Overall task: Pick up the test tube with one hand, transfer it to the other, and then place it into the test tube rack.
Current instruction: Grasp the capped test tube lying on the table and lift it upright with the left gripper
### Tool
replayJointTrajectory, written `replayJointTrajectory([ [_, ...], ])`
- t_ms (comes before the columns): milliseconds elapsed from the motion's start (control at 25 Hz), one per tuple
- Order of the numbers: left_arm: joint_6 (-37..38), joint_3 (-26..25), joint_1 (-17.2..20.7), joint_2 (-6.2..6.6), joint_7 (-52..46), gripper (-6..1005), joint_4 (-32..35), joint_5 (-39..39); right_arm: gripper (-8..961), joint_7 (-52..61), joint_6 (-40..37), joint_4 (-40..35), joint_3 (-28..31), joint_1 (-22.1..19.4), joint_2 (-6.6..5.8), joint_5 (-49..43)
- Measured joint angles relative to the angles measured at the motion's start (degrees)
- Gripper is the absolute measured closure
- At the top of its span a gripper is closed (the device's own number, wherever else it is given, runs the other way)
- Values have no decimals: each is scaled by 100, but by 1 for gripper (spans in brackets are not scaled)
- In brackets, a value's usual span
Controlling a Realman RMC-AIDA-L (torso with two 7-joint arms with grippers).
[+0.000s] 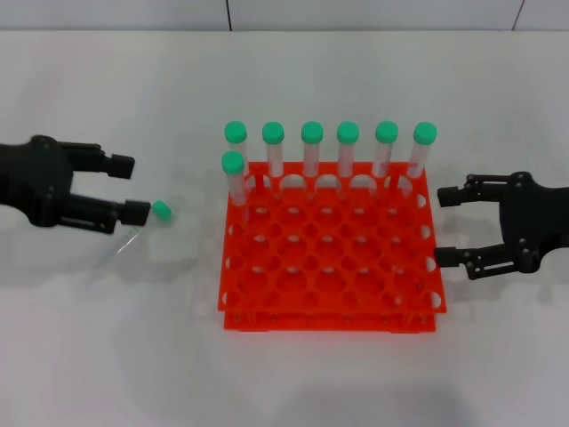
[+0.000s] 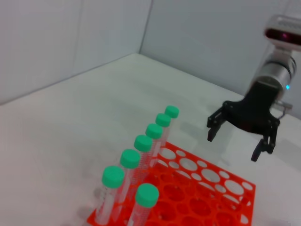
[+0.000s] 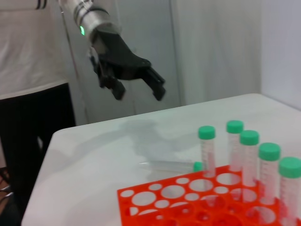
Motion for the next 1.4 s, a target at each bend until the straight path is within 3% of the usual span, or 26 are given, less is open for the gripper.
replayJointTrajectory([
  [200, 165, -16, 14, 22, -1484, 149, 780, 115, 111, -139, -1, -19, 230, -106, -42, 0],
  [360, 328, 7, -136, 158, -2873, 150, 1191, 512, 111, -235, 0, -20, 362, -126, -57, 2],
  [520, 505, 103, -549, 306, -3886, 152, 1340, 1385, 111, -350, 5, -19, 418, -150, -54, 5],
  [640, 452, 314, -870, 319, -4130, 153, 1326, 2270, 111, -407, 39, -19, 426, -135, -27, 6],
  [720, 373, 379, -1064, 205, -4160, 154, 1221, 2898, 111, -413, 75, -22, 419, -89, -10, 2],
  [880, 152, 584, -1459, -179, -4033, 155, 792, 3999, 111, -429, 180, -24, 408, -65, 17, 7],
  [1040, -125, 933, -1697, -403, -4068, 156, 471, 4603, 111, -434, 248, -19, 391, -64, 25, 3],
  [1200, -337, 1026, -1806, -517, -4137, 158, 285, 4850, 112, -447, 277, -19, 388, -62, 62, 4],
  [1400, -681, 1100, -1866, -554, -4209, 159, -93, 4860, 112, -529, 314, -17, 417, -65, 129, 7],
])
